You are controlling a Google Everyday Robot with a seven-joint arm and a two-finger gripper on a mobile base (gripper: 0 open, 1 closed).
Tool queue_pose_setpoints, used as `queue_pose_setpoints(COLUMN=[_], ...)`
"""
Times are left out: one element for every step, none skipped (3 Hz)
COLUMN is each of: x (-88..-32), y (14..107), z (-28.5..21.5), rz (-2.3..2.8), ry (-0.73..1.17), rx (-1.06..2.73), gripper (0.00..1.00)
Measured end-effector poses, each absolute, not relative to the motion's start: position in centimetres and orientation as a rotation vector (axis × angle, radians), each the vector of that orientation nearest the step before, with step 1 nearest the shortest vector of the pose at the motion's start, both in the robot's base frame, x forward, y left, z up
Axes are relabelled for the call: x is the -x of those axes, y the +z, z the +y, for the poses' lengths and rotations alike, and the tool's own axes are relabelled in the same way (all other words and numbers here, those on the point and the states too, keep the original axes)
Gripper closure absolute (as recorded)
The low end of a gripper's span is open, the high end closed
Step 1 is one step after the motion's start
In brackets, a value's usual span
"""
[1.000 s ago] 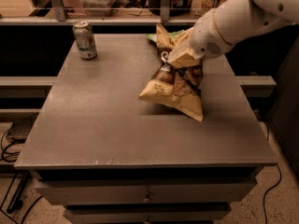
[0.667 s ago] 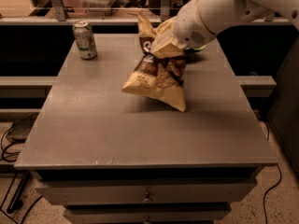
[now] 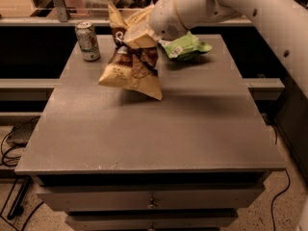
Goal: Move brown chip bag near 7up can
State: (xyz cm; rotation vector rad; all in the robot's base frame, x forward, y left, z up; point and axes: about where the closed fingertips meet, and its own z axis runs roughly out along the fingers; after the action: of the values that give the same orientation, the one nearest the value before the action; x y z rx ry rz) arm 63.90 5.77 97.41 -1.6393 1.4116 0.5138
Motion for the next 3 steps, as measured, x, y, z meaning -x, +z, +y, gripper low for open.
queue_pose_setpoints(x=[-66.8, -70.7, -72.9], y=[96.2, 94.2, 93.0], z=[8.6, 8.8, 8.1], rz=[1.367, 1.396, 1.436], ry=[0.582, 0.585, 0.572], rx=[1.617, 1.575, 1.547], gripper=[1.0, 0.74, 0.51])
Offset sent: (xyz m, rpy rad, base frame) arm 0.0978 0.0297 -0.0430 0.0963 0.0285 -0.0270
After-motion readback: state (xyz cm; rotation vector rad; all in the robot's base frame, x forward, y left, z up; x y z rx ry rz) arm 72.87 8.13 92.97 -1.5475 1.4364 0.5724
